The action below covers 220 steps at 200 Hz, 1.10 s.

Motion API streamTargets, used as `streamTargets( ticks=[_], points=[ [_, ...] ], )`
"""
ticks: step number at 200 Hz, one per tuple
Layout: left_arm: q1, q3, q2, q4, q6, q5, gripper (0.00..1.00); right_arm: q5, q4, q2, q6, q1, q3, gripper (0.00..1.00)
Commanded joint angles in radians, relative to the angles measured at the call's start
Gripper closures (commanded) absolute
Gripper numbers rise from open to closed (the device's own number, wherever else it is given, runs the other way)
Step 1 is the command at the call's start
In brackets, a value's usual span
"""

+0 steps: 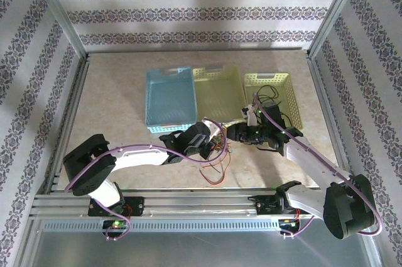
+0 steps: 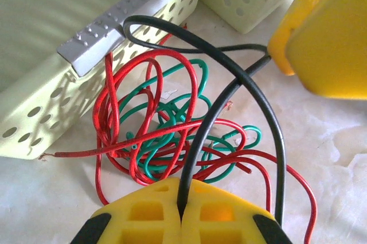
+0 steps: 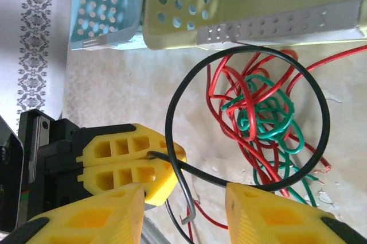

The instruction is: Untangle the cables

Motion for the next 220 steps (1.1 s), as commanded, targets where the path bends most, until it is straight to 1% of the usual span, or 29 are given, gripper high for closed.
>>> streamTargets(
  ticks=[1, 30, 64, 104, 140, 164, 192, 210, 220],
  points=[
    [-0.006, 0.017, -0.02, 0.004, 0.014, 0.012, 1.0, -0.051, 0.008, 0.009, 0.007, 0.012, 0.022, 0.56],
    [-0.006, 0.027, -0.013, 0.008, 0.015, 0.019, 1.0, -0.046, 0.024, 0.031, 0.013, 0.015, 0.032, 0.52],
    [-0.006, 0.033, -0.015, 0.016, 0.01, 0.031, 1.0, -0.043, 0.036, 0.073, 0.011, 0.035, 0.05, 0.52],
    [-0.006, 0.038, -0.016, 0.029, 0.008, 0.035, 1.0, 0.034, 0.023, 0.108, -0.004, 0.08, 0.076, 0.52],
    [-0.007, 0.038, -0.028, 0.036, 0.011, 0.038, 1.0, 0.101, 0.019, 0.124, -0.006, 0.09, 0.09, 0.55],
    [-0.01, 0.033, -0.033, 0.044, 0.014, 0.037, 1.0, 0.112, 0.049, 0.134, 0.011, 0.09, 0.092, 0.58],
    [-0.016, 0.032, -0.035, 0.05, 0.022, 0.043, 0.97, 0.108, 0.086, 0.149, 0.034, 0.094, 0.099, 0.65],
    [-0.018, 0.035, -0.034, 0.051, 0.027, 0.044, 0.96, 0.102, 0.099, 0.153, 0.039, 0.102, 0.11, 0.73],
    [-0.017, 0.035, -0.033, 0.05, 0.028, 0.045, 0.95, 0.101, 0.099, 0.15, 0.036, 0.106, 0.113, 0.8]
  ],
)
